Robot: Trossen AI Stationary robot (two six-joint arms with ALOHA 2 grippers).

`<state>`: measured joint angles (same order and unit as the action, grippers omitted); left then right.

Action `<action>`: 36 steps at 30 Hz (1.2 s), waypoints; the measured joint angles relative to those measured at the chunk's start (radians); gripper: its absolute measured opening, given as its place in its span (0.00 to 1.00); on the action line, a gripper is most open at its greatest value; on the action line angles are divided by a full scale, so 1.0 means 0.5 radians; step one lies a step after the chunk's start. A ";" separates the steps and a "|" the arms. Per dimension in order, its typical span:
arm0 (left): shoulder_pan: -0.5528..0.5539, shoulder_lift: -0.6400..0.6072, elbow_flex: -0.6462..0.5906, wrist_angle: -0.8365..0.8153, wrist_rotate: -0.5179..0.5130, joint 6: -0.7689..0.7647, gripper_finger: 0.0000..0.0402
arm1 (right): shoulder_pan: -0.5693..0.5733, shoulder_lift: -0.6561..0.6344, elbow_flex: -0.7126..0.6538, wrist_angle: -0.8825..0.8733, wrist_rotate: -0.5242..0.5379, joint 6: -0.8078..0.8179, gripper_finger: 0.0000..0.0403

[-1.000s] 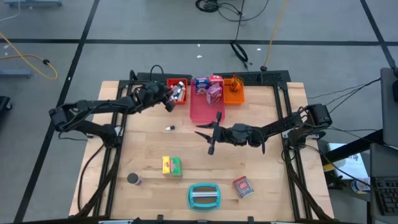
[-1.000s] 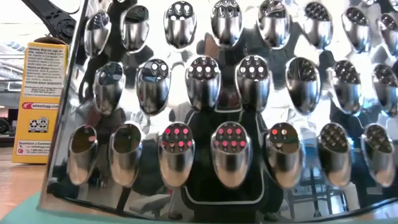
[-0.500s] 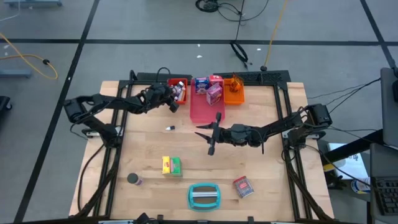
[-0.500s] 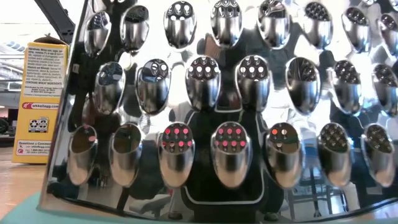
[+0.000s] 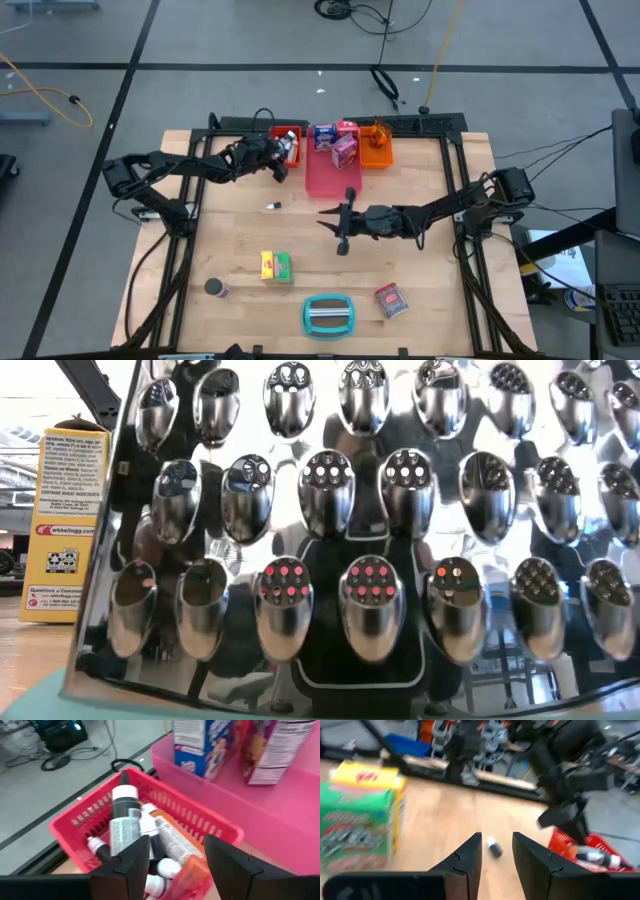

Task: Pick & Place Kitchen Items
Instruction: Put the red seasoning can into the orange bin

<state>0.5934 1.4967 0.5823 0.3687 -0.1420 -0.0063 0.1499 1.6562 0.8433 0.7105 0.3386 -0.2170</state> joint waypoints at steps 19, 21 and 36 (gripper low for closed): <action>-0.240 -0.223 0.000 -0.018 0.494 -0.099 0.49 | 0.255 -0.623 -0.464 -0.783 0.157 0.656 0.25; -0.297 -0.313 0.000 -0.082 0.494 -0.117 0.48 | 0.318 -0.688 -0.547 -0.778 0.156 0.737 0.25; -0.672 -0.602 0.000 -0.123 0.329 -0.194 0.46 | 1.033 -0.800 -0.610 -0.928 0.088 1.290 0.25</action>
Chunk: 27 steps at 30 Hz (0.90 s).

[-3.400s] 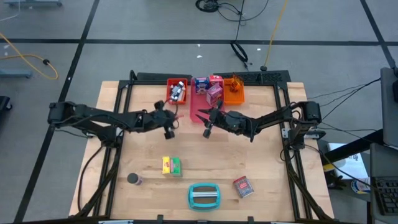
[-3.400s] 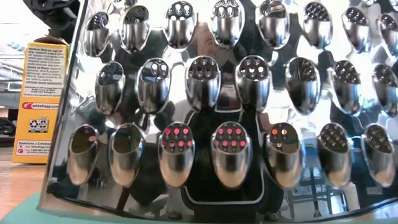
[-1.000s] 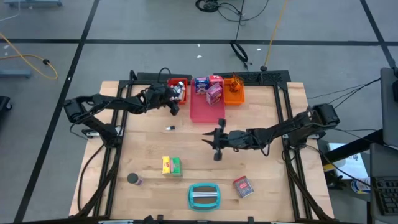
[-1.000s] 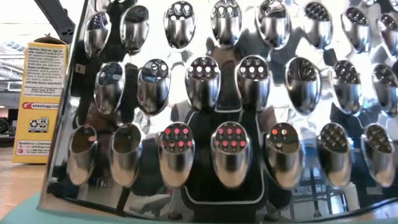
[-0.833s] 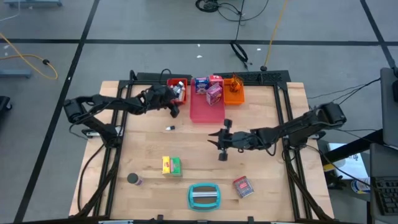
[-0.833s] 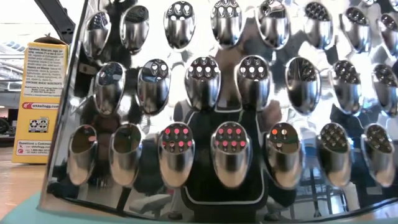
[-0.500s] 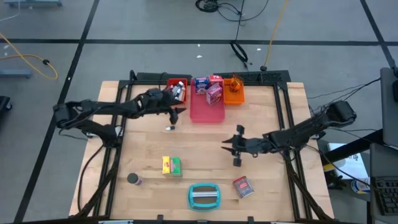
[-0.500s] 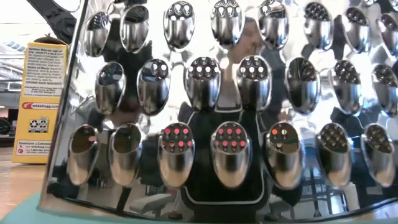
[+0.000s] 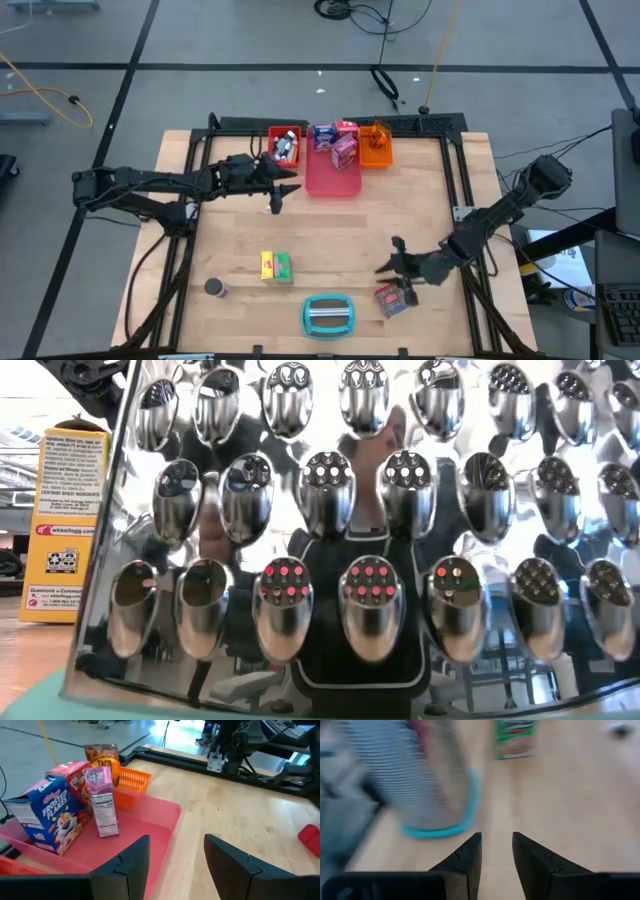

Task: Pick & Place Kitchen Items
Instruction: Put the red seasoning can into the orange bin

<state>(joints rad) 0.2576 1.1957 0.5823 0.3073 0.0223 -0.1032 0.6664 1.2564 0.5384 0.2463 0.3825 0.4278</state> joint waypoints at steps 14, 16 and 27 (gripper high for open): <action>-0.083 0.000 0.000 -0.056 -0.155 0.044 0.46 | 0.272 0.004 0.189 0.065 -0.303 0.766 0.47; -0.083 0.000 0.000 -0.056 -0.155 0.044 0.46 | 0.286 0.005 0.216 0.147 -0.352 0.781 0.51; -0.083 0.000 0.000 -0.074 -0.155 0.060 0.46 | 0.354 0.005 0.219 0.260 -0.404 1.038 0.60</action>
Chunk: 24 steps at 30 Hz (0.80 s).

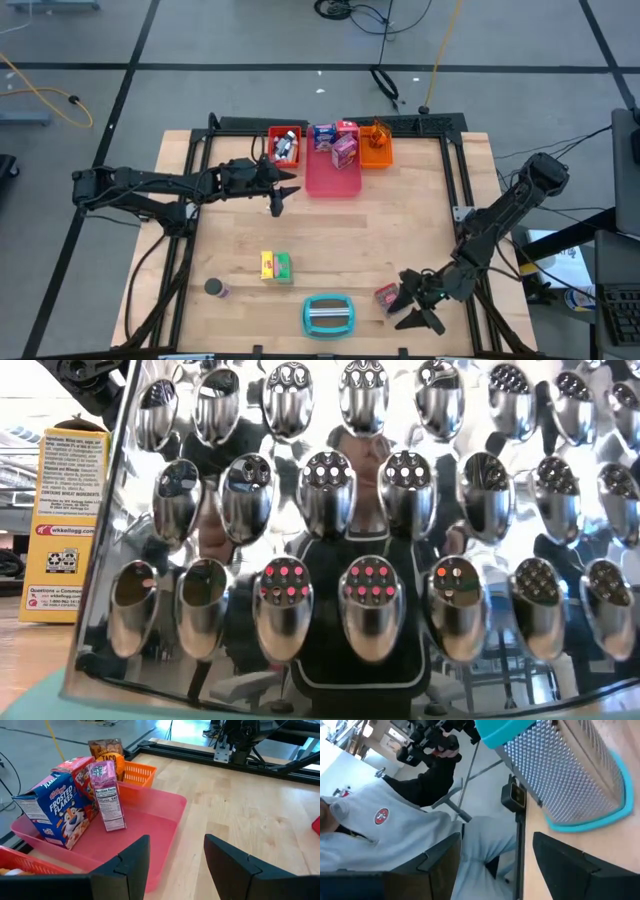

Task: Pick & Place Kitchen Items
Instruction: Put the red seasoning can into the orange bin

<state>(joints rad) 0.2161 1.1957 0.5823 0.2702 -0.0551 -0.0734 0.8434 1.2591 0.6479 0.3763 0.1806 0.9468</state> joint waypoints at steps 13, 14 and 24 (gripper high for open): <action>0.000 0.000 0.000 -0.010 0.000 0.037 0.46 | 0.043 -0.002 0.000 0.243 -0.001 0.166 0.58; 0.000 0.000 0.000 -0.010 0.000 0.037 0.46 | 0.042 -0.002 0.000 0.241 0.002 0.150 0.57; -0.031 0.000 0.000 -0.008 0.001 0.039 0.46 | 0.008 0.021 0.049 -0.016 0.114 0.549 0.57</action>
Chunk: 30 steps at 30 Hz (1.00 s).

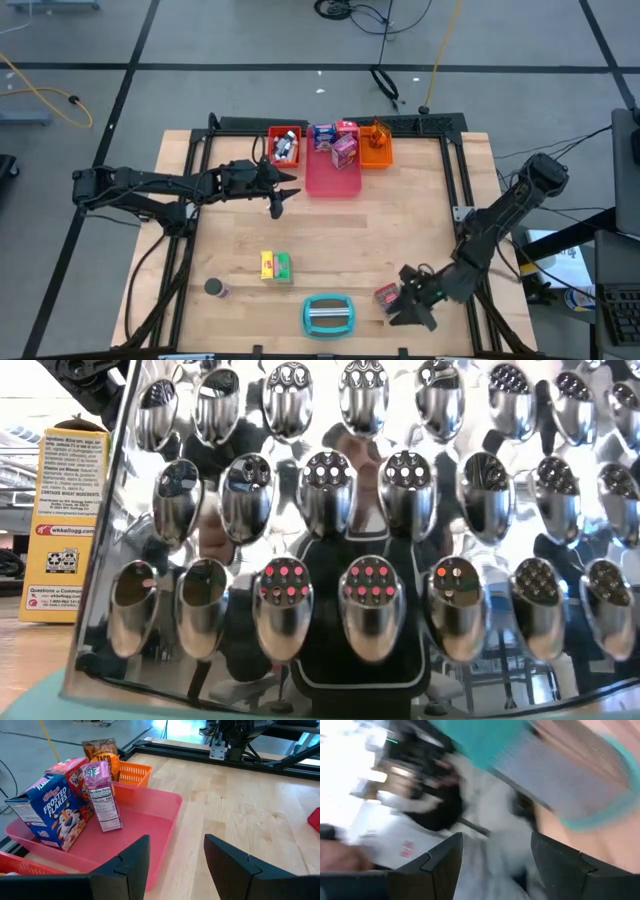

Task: Pick & Place Kitchen Items
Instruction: Put the red seasoning can into the orange bin

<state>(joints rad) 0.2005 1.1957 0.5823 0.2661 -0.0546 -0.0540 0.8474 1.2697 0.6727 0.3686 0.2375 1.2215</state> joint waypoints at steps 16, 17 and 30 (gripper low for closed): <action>0.000 0.000 0.000 -0.001 0.003 -0.093 0.46 | -0.117 0.560 1.272 -2.193 -0.274 0.587 0.57; 0.000 0.000 0.000 -0.001 0.003 -0.114 0.46 | -0.123 0.586 1.296 -2.175 -0.276 0.587 0.57; 0.000 0.000 0.000 0.000 0.003 -0.109 0.46 | -0.159 0.694 1.315 -2.420 -0.161 0.765 0.57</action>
<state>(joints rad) 0.2005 1.1957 0.5823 0.2663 -0.0528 -0.1087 0.7679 1.6167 1.3304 -0.8412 0.1568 1.6039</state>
